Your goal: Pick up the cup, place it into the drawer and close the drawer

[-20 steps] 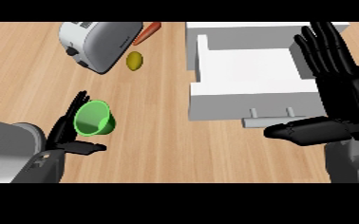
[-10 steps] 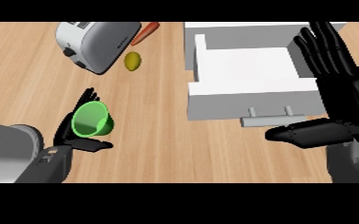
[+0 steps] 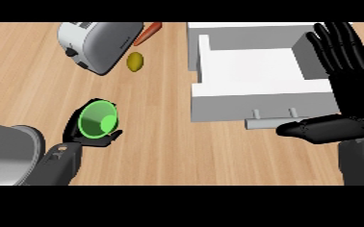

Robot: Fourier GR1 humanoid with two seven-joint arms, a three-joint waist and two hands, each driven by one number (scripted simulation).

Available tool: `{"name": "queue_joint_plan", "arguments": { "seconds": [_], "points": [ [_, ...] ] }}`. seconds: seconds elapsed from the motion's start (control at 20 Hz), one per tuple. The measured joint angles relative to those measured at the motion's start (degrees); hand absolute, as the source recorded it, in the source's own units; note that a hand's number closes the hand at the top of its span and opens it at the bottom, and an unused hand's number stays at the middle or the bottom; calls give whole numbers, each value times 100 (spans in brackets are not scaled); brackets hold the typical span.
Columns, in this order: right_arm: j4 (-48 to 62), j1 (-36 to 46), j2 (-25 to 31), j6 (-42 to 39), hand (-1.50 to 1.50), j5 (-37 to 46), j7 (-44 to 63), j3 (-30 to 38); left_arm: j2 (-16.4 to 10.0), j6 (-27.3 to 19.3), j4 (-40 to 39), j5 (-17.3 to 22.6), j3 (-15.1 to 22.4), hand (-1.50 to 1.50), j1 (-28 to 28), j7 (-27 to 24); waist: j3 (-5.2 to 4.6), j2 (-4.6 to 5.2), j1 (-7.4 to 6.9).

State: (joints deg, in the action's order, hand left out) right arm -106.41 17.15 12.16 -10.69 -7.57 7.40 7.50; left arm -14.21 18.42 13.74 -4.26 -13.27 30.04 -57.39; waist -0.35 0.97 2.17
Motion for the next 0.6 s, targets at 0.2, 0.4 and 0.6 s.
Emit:
{"name": "queue_joint_plan", "arguments": {
  "seconds": [0.2, 0.4, 0.6],
  "points": [
    [32, -7, 5, -11, -150, 2, 18, -3, 66, -453, 153, 38, -111, 150, 35, -255, 2, -5, -9],
    [16, -5, 23, -17, -150, -80, 49, 73, 167, -681, 220, 336, -451, 150, 71, -378, 7, -17, -30],
    [-5, -50, -8, -3, -150, -11, 20, 17, 432, -1023, 360, 642, -781, 150, 69, -514, 13, -37, -78]
  ]
}}
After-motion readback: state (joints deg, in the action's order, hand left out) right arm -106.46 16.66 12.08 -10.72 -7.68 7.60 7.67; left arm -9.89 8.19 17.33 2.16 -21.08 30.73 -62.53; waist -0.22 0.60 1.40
